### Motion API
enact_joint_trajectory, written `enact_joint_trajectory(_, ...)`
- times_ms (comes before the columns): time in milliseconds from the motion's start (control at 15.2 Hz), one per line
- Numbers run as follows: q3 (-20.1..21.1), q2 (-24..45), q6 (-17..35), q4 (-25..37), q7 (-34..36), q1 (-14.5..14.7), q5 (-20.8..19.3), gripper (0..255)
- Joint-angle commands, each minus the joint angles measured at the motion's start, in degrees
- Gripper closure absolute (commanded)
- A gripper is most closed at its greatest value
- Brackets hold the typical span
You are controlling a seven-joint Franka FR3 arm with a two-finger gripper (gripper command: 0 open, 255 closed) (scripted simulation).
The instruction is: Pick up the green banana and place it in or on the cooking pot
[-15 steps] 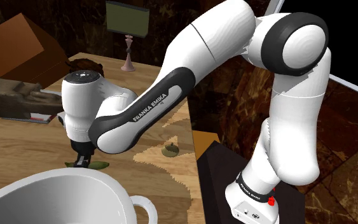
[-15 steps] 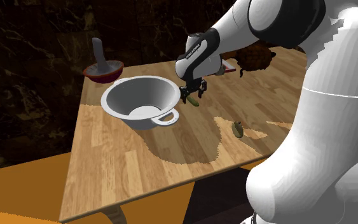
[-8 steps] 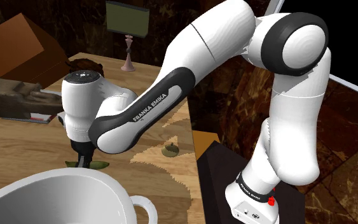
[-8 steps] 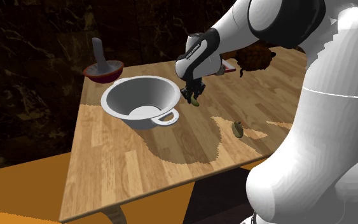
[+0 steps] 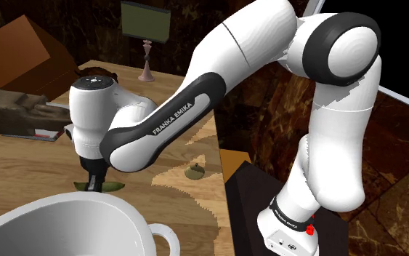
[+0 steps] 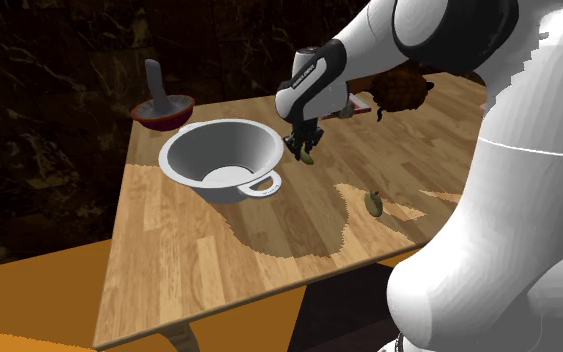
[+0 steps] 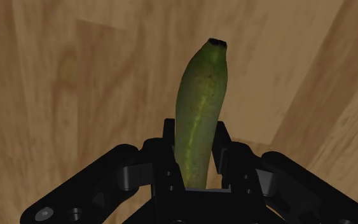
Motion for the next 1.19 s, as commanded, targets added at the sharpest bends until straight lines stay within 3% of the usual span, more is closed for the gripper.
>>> enact_joint_trajectory(0,0.2,-0.9,-1.2,0.3,-0.4,-0.2,0.5,255)
enact_joint_trajectory(1122,1.7,-8.3,-12.4,4.6,-3.2,-1.2,4.4,255)
